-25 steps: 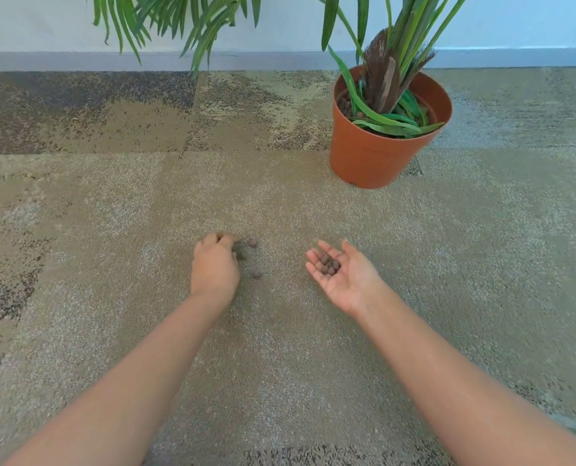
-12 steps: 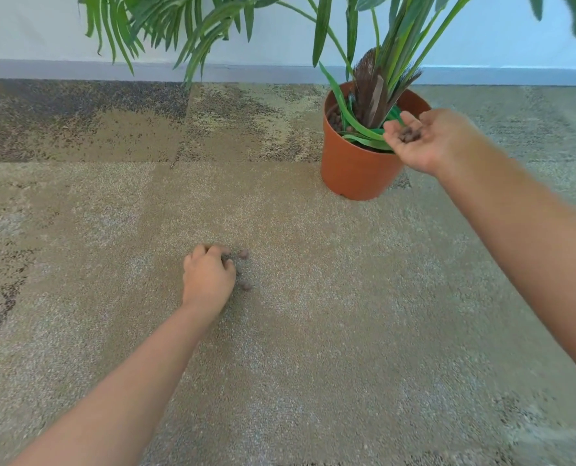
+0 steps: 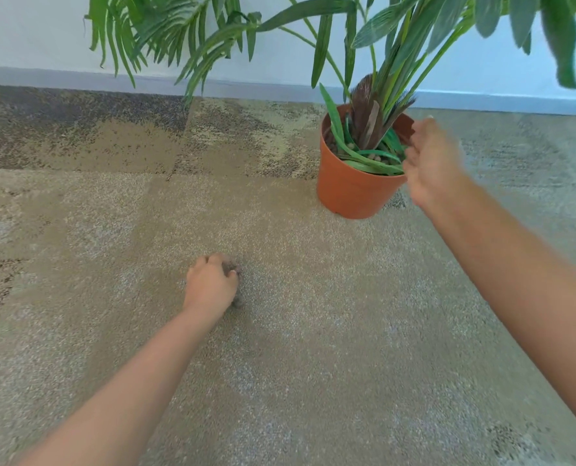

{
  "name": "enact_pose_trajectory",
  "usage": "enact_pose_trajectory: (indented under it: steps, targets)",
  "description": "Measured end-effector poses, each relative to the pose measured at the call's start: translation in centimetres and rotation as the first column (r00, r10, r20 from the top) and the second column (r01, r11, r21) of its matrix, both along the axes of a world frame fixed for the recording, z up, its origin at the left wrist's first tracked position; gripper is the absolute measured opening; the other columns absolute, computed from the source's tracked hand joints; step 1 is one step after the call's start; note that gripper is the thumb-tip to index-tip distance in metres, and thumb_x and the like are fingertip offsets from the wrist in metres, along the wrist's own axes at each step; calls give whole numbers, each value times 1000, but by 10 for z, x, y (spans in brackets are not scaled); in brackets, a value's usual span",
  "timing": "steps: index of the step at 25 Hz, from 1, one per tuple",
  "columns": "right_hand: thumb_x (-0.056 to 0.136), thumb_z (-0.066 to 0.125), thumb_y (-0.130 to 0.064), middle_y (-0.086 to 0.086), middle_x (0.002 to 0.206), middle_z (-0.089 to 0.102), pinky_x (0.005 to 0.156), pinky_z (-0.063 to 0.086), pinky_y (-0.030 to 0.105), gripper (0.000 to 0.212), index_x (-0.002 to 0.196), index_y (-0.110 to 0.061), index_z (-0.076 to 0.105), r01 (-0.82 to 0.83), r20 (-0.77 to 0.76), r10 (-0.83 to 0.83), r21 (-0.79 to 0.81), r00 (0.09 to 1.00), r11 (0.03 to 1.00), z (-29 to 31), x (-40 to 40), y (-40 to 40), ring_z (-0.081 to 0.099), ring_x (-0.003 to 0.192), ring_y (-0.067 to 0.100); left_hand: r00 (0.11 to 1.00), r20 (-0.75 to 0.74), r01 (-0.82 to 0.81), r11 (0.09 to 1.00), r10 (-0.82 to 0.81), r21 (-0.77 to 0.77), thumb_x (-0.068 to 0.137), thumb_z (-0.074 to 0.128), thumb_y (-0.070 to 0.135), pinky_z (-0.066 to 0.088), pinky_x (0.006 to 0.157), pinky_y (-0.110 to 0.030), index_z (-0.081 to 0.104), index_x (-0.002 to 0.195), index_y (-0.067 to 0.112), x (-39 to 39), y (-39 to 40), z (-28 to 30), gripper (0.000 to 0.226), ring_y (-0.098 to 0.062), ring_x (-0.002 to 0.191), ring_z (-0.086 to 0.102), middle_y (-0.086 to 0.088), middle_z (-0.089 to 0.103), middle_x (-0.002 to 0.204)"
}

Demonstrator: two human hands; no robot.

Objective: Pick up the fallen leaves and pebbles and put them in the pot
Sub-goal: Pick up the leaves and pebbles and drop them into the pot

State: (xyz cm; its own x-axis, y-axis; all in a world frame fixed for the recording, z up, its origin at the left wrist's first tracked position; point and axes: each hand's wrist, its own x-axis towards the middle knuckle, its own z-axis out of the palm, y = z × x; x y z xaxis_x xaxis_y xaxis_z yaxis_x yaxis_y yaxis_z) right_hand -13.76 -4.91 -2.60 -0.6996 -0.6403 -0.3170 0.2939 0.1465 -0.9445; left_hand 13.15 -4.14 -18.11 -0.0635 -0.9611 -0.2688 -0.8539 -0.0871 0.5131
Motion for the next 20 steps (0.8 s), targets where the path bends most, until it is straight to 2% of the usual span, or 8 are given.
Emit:
enact_pose_trajectory:
  steps: [2,3,5,8,10,13,17,20]
  targets:
    - [95,43,-23,3,120,61,95,47,36,21,108,-19,58,-11,-490,22,25,872,1000,-12,15,13,58,109,12,1000,5,-18,999,18,-41,89,47,0,43,91,-34,54,124,14,3,0,-3,39,-26,119,42,-10,45,130]
    - [94,44,-21,-7,107,62,86,46,26,20,105,-20,60,-65,-642,71,33,764,997,-20,24,22,57,96,3,999,9,-30,998,31,-55,87,46,-5,45,87,-32,56,122,14,3,-3,-3,41,-26,117,45,-9,45,130]
    - [92,48,-17,-16,98,53,84,36,13,20,104,-22,63,-219,-827,271,184,492,958,-47,43,45,49,89,-2,999,9,-44,997,44,-57,87,46,-7,49,84,-30,60,117,13,2,-9,0,39,-26,108,54,-10,45,129]
    - [93,48,-12,-8,111,52,91,42,14,26,113,-20,61,-417,-785,619,554,26,721,-98,74,83,50,96,3,998,52,23,996,-19,-84,89,55,9,48,91,-37,61,115,15,4,-16,2,27,-26,105,54,-10,49,120]
    - [92,47,-5,0,116,55,90,50,24,32,120,-18,58,-511,-691,711,661,-128,550,-123,97,101,56,101,12,995,59,85,992,-80,-92,87,59,15,45,96,-37,59,117,18,4,-16,-1,30,-24,109,49,-8,49,119]
    - [90,48,1,4,110,56,81,54,34,34,120,-12,58,-544,-634,759,694,-149,473,-142,133,103,61,94,21,984,80,170,977,-160,-130,86,58,10,41,99,-37,62,110,20,4,-15,-7,26,-24,115,44,-7,47,121]
    - [91,56,-19,10,110,57,82,52,38,28,115,-6,58,-504,-633,768,635,94,585,-147,171,78,60,95,27,978,94,201,965,-188,-168,87,58,9,43,94,-38,63,99,17,6,-18,-7,16,-26,111,47,-9,48,117]
    - [87,61,-19,8,107,56,84,51,37,26,110,-7,59,-535,-627,777,638,58,554,-153,180,71,57,97,24,989,-33,141,979,-148,-145,89,55,12,44,93,-37,59,105,15,4,-16,-4,17,-28,106,53,-10,44,123]
